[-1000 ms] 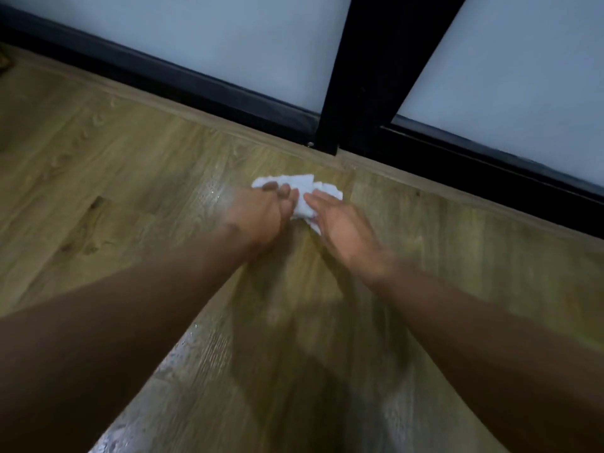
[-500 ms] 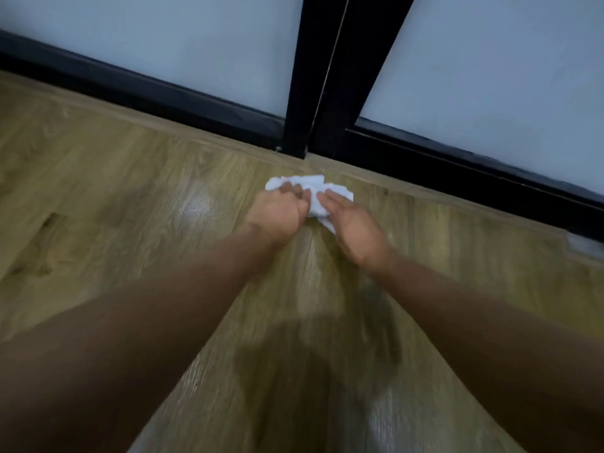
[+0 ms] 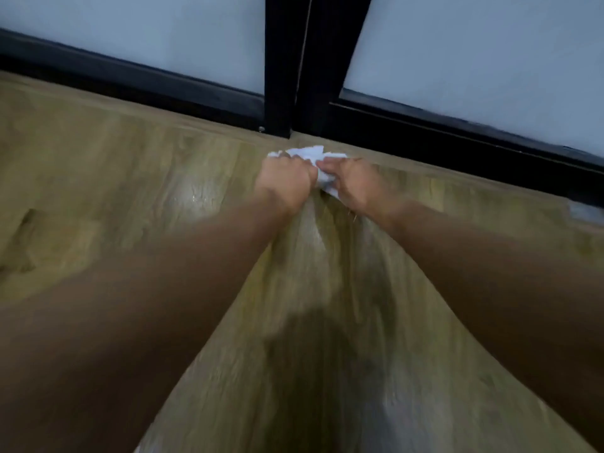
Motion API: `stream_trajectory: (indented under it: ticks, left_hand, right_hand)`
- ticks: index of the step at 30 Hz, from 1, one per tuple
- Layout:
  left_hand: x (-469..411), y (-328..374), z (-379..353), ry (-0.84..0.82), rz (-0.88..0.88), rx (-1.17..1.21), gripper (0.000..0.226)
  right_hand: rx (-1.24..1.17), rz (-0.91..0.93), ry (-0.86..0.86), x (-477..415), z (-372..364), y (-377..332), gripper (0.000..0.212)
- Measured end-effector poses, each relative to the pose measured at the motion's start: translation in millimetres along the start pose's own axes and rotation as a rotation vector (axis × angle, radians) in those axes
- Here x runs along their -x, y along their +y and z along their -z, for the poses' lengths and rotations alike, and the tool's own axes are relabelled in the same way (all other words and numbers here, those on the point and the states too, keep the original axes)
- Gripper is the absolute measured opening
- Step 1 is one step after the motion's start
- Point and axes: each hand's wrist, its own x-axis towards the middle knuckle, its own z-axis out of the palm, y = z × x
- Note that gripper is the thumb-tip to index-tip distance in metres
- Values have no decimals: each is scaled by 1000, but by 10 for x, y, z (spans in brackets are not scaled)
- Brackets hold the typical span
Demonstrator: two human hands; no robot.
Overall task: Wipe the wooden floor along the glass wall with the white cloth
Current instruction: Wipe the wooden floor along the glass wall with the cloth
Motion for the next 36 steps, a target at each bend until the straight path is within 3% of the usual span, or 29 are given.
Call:
stream_trajectory:
  ticks: [6, 8, 11, 15, 17, 22, 24, 28, 32, 34, 36]
  left_hand:
    - [764, 290, -403, -18, -267, -25, 52]
    - [861, 336, -470, 31, -290, -27, 53]
    - [497, 273, -329, -25, -248, 98, 57]
    - [-199, 301, -59, -131, -55, 201, 52]
    - [-151, 361, -119, -85, -66, 148, 53]
    - [644, 641, -384, 81, -462, 54, 60]
    - [662, 804, -344, 123, -500, 26, 61]
    - [127, 962, -167, -15, -320, 14, 57]
    - [-355, 1296, 130, -86, -88, -30, 53]
    - [-279, 1379, 140, -66, -103, -40, 52]
    - [-51, 1433, 9, -9, -240, -61, 54]
  right_hand:
    - [-84, 47, 195, 1180, -573, -2, 44]
    - [-74, 70, 168, 1254, -547, 60, 45]
    - [-23, 66, 92, 852, -311, 232, 45]
    - [-130, -28, 139, 297, -134, 289, 44]
    - [-101, -64, 118, 383, -164, 303, 47]
    - [52, -67, 162, 1578, -422, 380, 48]
    - [52, -79, 132, 1771, -442, 483, 51]
    - [46, -113, 142, 1228, -158, 770, 52]
    - [-156, -174, 91, 721, 178, 978, 44]
    - [-175, -163, 92, 867, 133, 1014, 47]
    - [-168, -202, 149, 1270, -69, 1019, 49]
